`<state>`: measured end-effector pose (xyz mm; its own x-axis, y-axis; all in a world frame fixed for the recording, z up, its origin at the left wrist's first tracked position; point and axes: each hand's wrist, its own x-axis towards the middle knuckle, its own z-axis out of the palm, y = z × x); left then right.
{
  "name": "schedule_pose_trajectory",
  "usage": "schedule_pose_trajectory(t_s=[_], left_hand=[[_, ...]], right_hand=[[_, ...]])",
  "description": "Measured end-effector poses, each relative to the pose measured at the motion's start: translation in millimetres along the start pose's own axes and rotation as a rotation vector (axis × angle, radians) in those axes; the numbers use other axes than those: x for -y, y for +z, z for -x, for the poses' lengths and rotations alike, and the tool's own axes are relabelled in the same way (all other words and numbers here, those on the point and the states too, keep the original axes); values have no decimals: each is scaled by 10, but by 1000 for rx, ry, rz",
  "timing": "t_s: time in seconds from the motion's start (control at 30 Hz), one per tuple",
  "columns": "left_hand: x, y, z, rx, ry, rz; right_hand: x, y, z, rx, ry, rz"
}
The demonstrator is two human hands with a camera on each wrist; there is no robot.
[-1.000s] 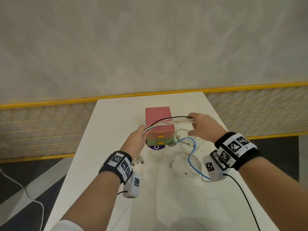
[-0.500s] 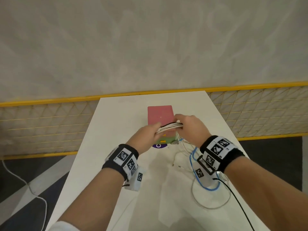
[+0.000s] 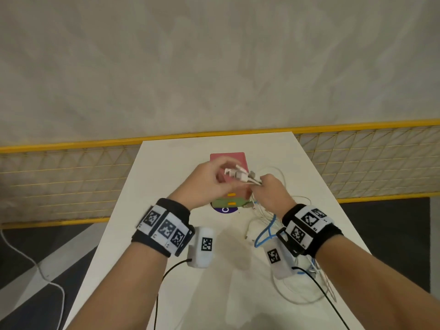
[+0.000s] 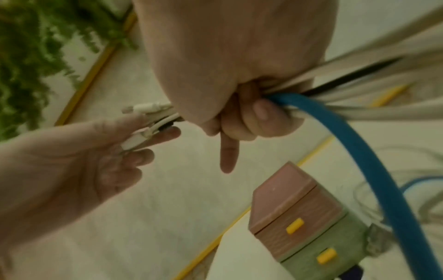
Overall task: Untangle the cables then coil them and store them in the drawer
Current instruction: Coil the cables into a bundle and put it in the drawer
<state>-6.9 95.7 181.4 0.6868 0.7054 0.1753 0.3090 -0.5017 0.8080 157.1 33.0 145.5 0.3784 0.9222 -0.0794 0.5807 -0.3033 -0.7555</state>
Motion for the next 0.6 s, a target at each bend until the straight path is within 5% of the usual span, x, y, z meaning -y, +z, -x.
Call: schedule_pose_trajectory(t_s=[0.2, 0.43, 0.6], left_hand=[[-72, 258, -88, -226, 101, 67], [-98, 264, -134, -25, 92, 129], [-96, 259, -150, -18, 196, -144]], right_hand=[[219, 138, 100, 84, -42, -292], [304, 119, 137, 112, -49, -398], [293, 50, 155, 148, -95, -473]])
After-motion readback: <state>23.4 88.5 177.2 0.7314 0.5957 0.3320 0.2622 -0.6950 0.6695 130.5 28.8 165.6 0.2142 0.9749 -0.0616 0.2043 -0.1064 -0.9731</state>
